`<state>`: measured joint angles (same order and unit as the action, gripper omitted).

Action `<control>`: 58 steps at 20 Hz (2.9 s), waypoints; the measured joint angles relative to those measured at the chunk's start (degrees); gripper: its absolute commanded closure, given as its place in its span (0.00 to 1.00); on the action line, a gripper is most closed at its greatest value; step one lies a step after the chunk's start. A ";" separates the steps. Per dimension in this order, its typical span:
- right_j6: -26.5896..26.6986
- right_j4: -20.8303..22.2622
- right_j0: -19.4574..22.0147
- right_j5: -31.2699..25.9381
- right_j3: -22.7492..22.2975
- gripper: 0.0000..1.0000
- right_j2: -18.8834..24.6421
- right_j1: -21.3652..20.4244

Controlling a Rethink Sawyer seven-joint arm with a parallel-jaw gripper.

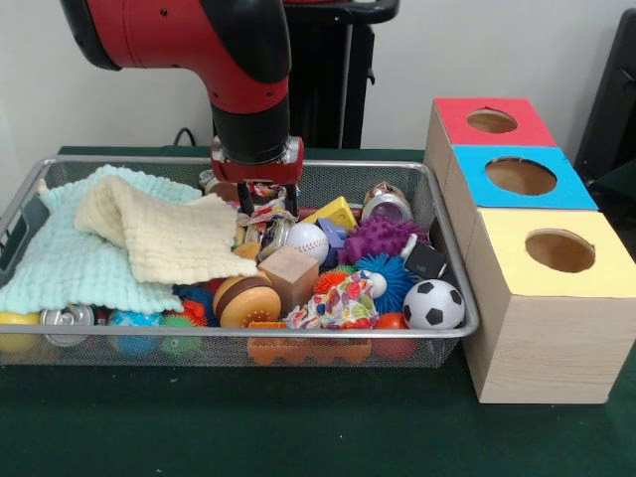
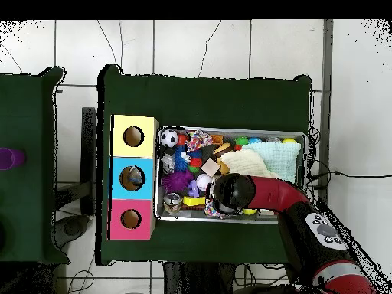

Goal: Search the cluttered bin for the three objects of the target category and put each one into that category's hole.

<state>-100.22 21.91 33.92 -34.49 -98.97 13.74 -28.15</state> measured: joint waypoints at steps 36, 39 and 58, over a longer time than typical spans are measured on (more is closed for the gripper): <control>0.00 0.11 2.59 -7.31 -1.42 0.00 6.64 -7.17; 0.00 0.27 4.15 -7.31 -0.28 0.00 6.96 -5.14; 0.00 3.07 8.33 -7.37 5.76 0.00 8.75 2.30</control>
<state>-100.22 24.97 42.25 -41.86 -93.22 22.50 -25.85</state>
